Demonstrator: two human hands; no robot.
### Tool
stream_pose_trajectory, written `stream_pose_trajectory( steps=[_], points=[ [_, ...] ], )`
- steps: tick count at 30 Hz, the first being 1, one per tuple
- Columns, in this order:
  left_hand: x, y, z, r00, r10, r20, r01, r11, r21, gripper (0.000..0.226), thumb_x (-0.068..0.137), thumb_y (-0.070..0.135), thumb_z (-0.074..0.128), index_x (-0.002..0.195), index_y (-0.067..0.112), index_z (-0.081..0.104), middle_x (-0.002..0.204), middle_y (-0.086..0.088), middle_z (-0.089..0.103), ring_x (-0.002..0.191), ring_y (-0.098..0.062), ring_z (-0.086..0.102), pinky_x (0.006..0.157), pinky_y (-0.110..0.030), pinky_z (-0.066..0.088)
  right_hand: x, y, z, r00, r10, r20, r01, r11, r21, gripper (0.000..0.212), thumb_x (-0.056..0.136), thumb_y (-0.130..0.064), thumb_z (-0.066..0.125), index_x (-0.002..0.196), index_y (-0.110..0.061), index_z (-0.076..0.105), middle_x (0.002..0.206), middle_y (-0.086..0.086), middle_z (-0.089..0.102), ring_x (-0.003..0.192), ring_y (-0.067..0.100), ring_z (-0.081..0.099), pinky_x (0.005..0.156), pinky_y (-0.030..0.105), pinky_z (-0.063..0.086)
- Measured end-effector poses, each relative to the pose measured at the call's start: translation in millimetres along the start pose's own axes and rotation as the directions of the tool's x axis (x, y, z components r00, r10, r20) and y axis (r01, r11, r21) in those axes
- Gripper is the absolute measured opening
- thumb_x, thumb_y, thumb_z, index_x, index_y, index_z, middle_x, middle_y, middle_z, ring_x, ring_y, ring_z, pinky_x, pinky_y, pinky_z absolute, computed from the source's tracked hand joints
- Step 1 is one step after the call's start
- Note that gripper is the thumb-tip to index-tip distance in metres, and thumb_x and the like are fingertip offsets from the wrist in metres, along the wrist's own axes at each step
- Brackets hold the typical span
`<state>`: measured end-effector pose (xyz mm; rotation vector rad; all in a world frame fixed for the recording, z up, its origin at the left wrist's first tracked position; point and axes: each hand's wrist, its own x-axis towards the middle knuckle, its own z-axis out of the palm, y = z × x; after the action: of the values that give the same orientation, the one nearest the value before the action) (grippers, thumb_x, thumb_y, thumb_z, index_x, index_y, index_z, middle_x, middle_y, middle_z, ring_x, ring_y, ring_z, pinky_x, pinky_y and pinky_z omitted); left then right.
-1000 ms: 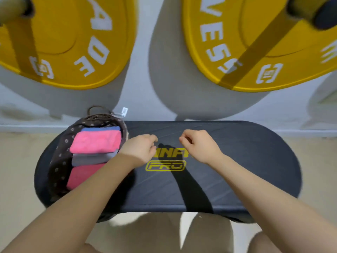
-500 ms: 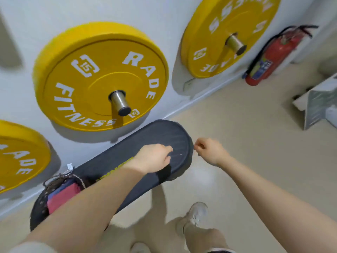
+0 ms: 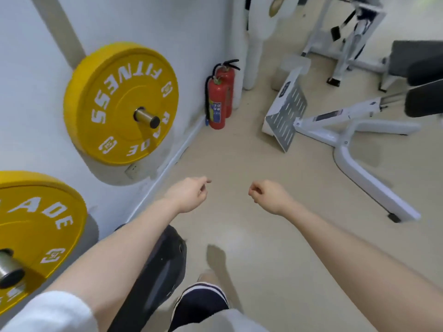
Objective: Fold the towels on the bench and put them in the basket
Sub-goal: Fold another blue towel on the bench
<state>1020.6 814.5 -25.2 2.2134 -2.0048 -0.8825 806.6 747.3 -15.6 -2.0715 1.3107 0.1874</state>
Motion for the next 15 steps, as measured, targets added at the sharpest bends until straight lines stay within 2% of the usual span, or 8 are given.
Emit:
stream_pose_trajectory(
  steps=[3,6,8,12,15],
  points=[
    [63,42,-5,0.994,0.082,0.074,-0.085,0.996,0.028,0.041,0.095,0.021,0.037,0.136,0.02,0.042,0.121,0.0,0.06,0.108,-0.022,0.057,0.085,-0.028,0.045,19,46,-34,0.996,0.083,-0.03,-0.081,0.995,0.052,0.023,0.093,-0.014,0.041,0.099,-0.006,0.061,0.099,0.014,0.068,0.096,0.031,0.06,0.079,0.036,0.047],
    [137,86,-17,0.974,0.189,0.122,-0.201,0.975,0.092,0.04,0.095,0.019,0.038,0.135,0.018,0.044,0.122,0.0,0.06,0.109,-0.021,0.056,0.079,-0.023,0.038,47,92,-76,0.986,0.141,-0.09,-0.131,0.986,0.107,0.022,0.094,-0.017,0.043,0.1,-0.007,0.062,0.102,0.012,0.068,0.099,0.028,0.059,0.083,0.034,0.046],
    [194,117,-28,0.959,0.24,0.149,-0.259,0.957,0.129,0.039,0.095,0.019,0.039,0.133,0.016,0.045,0.123,0.0,0.06,0.109,-0.022,0.056,0.081,-0.023,0.039,66,123,-110,0.972,0.192,-0.134,-0.167,0.97,0.178,0.021,0.094,-0.017,0.044,0.1,-0.008,0.063,0.101,0.011,0.068,0.098,0.027,0.059,0.084,0.033,0.046],
    [297,190,-57,0.932,0.313,0.181,-0.332,0.939,0.084,0.037,0.095,0.019,0.041,0.131,0.014,0.049,0.123,-0.003,0.061,0.109,-0.024,0.056,0.089,-0.026,0.041,93,185,-180,0.925,0.345,-0.156,-0.275,0.895,0.351,0.018,0.093,-0.012,0.045,0.093,-0.009,0.063,0.086,0.006,0.061,0.077,0.02,0.055,0.065,0.024,0.043],
    [357,241,-70,0.903,0.379,0.202,-0.4,0.913,0.08,0.034,0.095,0.017,0.043,0.127,0.012,0.053,0.121,-0.005,0.061,0.108,-0.024,0.057,0.088,-0.026,0.041,107,225,-224,0.909,0.377,-0.179,-0.289,0.878,0.381,0.019,0.092,-0.01,0.043,0.092,-0.01,0.063,0.086,0.001,0.058,0.075,0.017,0.051,0.057,0.017,0.038]
  ],
)
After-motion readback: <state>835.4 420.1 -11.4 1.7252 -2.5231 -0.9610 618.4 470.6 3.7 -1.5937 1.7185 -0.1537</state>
